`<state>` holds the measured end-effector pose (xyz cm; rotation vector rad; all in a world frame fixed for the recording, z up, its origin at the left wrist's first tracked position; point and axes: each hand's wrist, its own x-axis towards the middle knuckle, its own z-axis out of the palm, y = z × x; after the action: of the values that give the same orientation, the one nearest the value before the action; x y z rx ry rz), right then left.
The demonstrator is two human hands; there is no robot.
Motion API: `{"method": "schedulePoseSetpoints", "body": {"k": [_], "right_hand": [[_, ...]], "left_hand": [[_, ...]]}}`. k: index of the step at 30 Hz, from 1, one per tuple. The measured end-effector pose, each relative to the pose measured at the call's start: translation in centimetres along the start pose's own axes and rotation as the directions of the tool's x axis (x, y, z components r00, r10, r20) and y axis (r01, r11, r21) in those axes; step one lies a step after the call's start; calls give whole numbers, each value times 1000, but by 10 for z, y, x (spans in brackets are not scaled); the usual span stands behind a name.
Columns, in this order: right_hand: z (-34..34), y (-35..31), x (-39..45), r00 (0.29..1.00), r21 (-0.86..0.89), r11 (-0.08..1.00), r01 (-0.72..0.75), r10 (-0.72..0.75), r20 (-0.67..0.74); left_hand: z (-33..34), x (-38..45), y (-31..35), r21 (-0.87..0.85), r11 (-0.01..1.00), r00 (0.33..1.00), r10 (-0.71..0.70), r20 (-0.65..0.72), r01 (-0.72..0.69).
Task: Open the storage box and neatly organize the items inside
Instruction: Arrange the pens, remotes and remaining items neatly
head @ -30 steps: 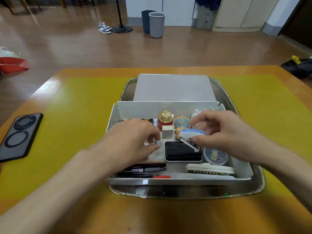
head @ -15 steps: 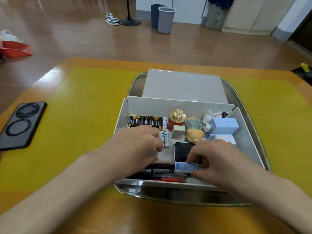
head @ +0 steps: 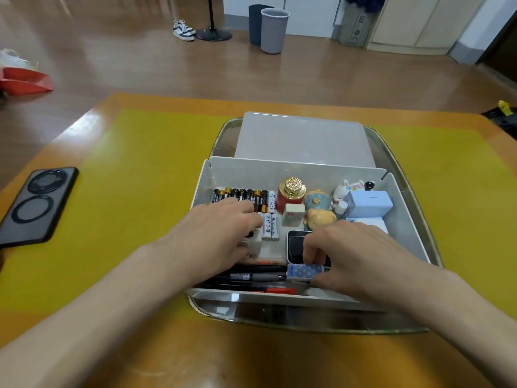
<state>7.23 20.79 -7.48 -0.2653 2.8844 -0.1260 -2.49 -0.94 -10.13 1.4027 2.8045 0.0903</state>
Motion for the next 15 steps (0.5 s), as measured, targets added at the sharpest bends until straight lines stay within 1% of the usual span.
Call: {"method": "schedulePoseSetpoints", "body": {"k": [2,4,7,9,11,15], "right_hand": [[-4,3,1,1000,74,997,-18,17,19],[-6,7,3,999,171,985,-35,37,-8],[-4,7,10,986,263,965,-11,55,-160],[-1,4,15,974,281,960,-1,65,-217],[3,0,21,974,260,966,-4,63,-219],[10,-12,28,968,216,976,-29,82,-238]], "left_hand": [[0,-1,-2,18,999,999,-30,35,29],[0,-2,-5,44,998,995,-53,80,50],[0,-4,-7,17,998,992,-67,108,66],[-1,-5,-8,-19,996,990,-80,118,83],[-3,-3,-9,-47,994,987,-90,130,97],[-3,-2,-8,1,997,987,-75,144,76]]}}
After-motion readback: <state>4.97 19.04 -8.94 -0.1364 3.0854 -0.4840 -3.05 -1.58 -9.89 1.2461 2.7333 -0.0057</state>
